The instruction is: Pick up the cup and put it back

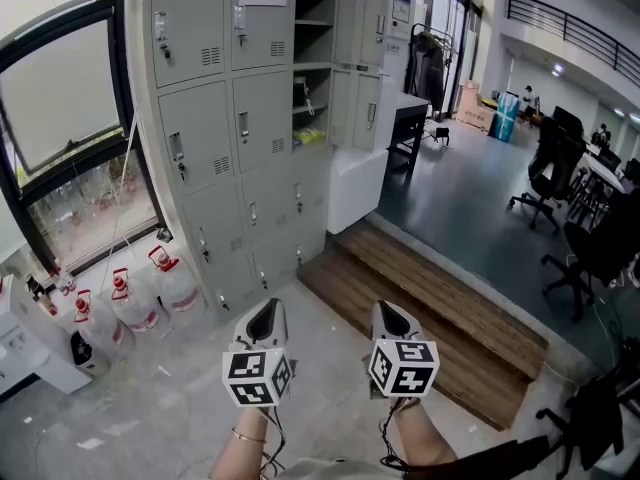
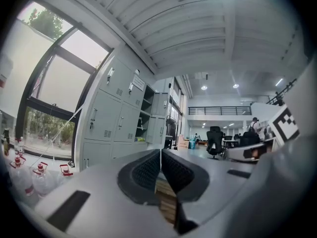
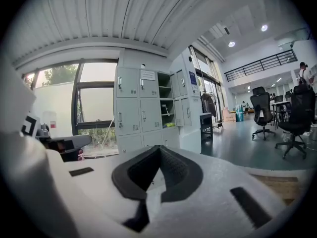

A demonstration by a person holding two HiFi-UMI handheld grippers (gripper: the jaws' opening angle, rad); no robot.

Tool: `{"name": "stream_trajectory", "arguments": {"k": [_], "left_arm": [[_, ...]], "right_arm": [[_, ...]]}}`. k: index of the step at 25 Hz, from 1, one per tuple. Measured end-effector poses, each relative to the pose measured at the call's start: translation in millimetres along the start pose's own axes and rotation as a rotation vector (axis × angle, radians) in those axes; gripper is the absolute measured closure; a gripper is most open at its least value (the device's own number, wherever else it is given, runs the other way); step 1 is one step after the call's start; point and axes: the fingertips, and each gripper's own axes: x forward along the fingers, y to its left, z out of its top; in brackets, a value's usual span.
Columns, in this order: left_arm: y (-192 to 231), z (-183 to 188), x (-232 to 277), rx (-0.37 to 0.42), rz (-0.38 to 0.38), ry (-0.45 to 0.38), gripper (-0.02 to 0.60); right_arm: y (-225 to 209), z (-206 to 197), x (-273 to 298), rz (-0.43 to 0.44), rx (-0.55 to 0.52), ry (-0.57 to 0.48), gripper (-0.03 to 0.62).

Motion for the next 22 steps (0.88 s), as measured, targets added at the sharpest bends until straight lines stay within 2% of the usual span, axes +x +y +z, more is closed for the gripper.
{"name": "stream_trajectory", "arguments": {"k": [12, 22], "left_arm": [[14.8, -13.4, 20.9, -0.002, -0.014, 0.024, 0.569], [32.0, -11.0, 99.1, 0.029, -0.008, 0.024, 0.569]], "right_arm": [[-5.2, -16.7, 20.4, -0.035, 0.038, 0.030, 0.602], [-32.1, -2.6, 103.9, -0.026, 0.065, 0.015, 0.602]]}}
